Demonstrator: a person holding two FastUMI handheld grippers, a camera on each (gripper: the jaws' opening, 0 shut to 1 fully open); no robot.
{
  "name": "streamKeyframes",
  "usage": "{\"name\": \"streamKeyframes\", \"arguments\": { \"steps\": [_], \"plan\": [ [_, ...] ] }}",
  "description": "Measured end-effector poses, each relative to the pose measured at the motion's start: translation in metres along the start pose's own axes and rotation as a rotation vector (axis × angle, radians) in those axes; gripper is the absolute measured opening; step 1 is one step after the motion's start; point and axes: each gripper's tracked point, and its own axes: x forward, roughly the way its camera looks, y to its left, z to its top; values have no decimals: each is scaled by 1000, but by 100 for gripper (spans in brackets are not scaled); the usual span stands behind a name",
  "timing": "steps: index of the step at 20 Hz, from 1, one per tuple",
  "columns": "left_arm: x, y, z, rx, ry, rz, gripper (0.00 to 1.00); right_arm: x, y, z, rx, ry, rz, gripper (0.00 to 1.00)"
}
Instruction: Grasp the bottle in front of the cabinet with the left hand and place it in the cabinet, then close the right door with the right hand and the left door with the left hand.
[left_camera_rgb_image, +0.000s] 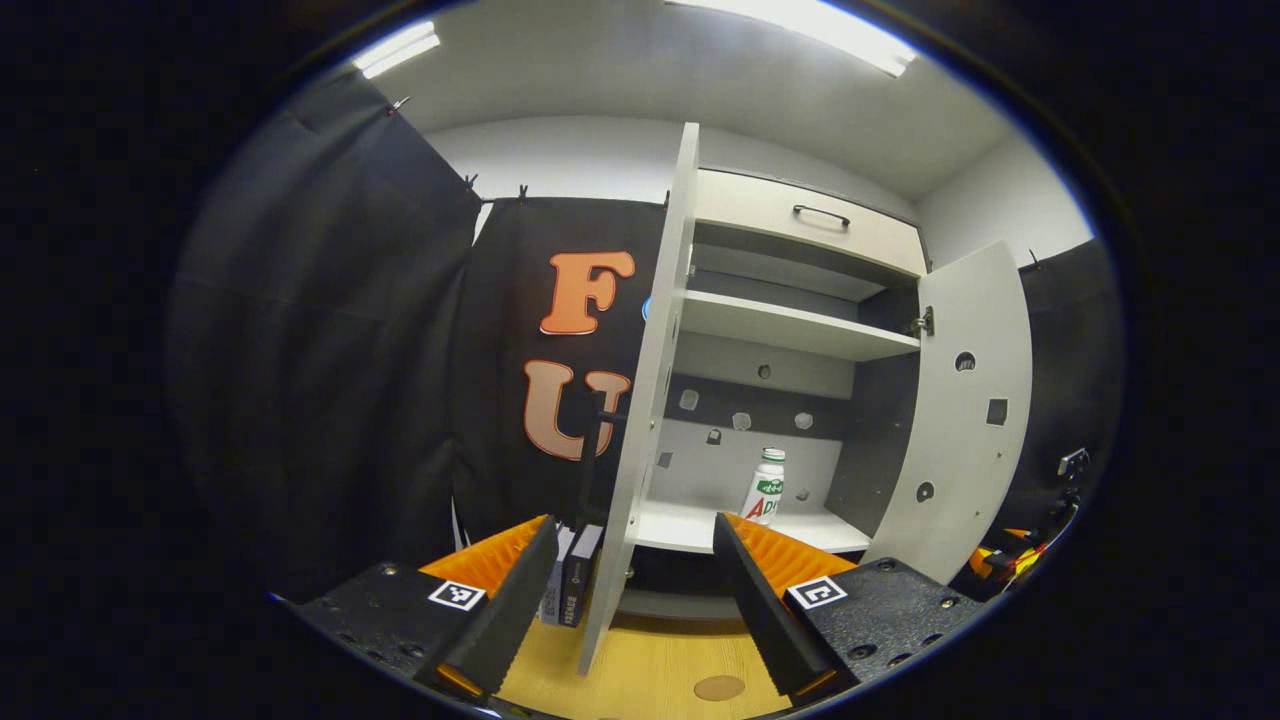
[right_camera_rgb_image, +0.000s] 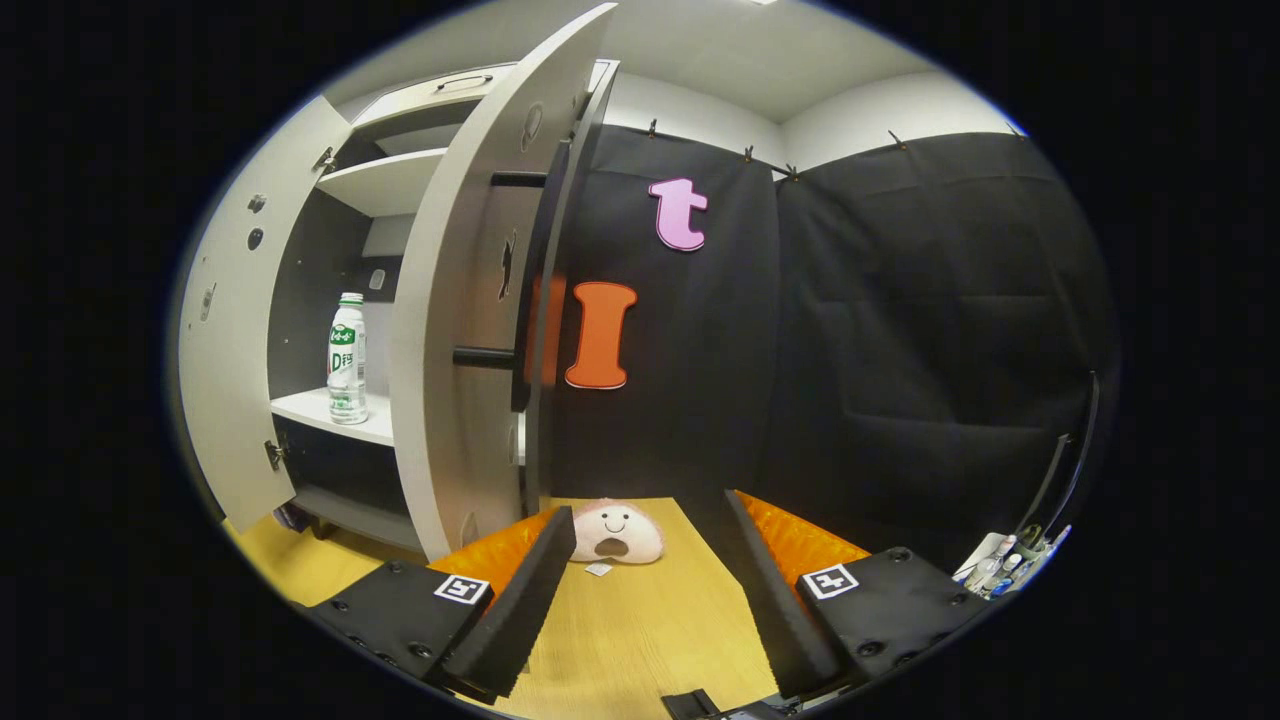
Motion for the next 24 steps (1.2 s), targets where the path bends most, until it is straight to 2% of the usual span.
{"name": "streamKeyframes", "arguments": {
  "steps": [5, 9, 10, 11, 12, 15, 20, 24],
  "plan": [
    [-2, 9, 3, 2, -14, 9, 94, 3, 20, -8, -6, 24, 53, 98],
    [-3, 18, 3, -5, -16, 24, 95, 4, 22, -8, -8, 24, 45, 95],
    [-1, 20, 3, -4, -16, 27, 92, 3, 25, -10, 6, 28, 47, 95],
    [0, 22, 3, -7, -17, 32, 95, 4, 27, -10, 17, 28, 51, 87],
    [1, 22, 4, -12, -21, 35, 92, 2, 32, -10, 20, 29, 61, 95],
    [6, 24, 1, -25, -19, 38, 95, 1, 44, -8, 16, 25, 93, 94],
    [8, 33, -7, -26, 2, 53, 92, -2, 92, -5, 22, 26, 181, 94],
    [4, 43, -9, -18, 0, 85, 95, -1, 128, -1, -5, 12, 234, 93]
  ]
}}
